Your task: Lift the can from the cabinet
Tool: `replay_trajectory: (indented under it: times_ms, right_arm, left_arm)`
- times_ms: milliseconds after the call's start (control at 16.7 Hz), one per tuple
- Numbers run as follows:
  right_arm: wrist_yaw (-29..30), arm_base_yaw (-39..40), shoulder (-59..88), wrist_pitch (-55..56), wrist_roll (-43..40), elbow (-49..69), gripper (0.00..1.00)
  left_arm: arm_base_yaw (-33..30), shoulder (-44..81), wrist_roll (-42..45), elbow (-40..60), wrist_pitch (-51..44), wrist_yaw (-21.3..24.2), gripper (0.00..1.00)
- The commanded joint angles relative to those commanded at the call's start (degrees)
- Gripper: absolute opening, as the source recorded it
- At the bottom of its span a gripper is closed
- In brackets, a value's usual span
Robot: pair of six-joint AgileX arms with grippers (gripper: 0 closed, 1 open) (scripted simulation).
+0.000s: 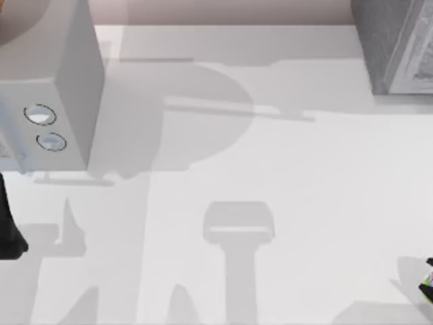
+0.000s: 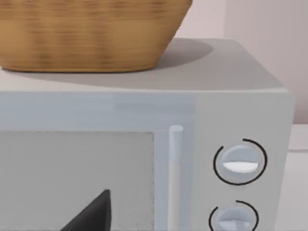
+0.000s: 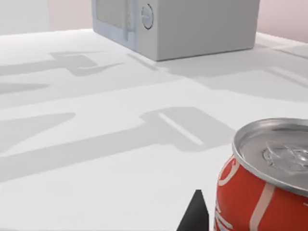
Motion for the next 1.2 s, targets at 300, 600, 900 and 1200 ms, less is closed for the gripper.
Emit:
replay_trajectory:
  times_ms: [300, 600, 900, 1200]
  right_arm:
    - [-8.3, 0.6, 3.2, -9.0, -1.6, 11.8, 0.0]
    - [-10.4, 0.8, 3.9, -11.3, -1.9, 14.6, 0.0]
    - [-10.4, 0.8, 3.9, -11.3, -1.9, 14.6, 0.3]
    - [-10.4, 0.8, 3.9, -11.3, -1.9, 14.6, 0.68]
  left_arm:
    - [0.0, 0.0, 0.0, 0.0, 0.0, 0.0, 1.0]
    - [0.0, 0.0, 0.0, 0.0, 0.0, 0.0, 1.0]
    - [0.0, 0.0, 0.0, 0.0, 0.0, 0.0, 1.0]
    - [0.0, 0.0, 0.0, 0.0, 0.0, 0.0, 1.0]
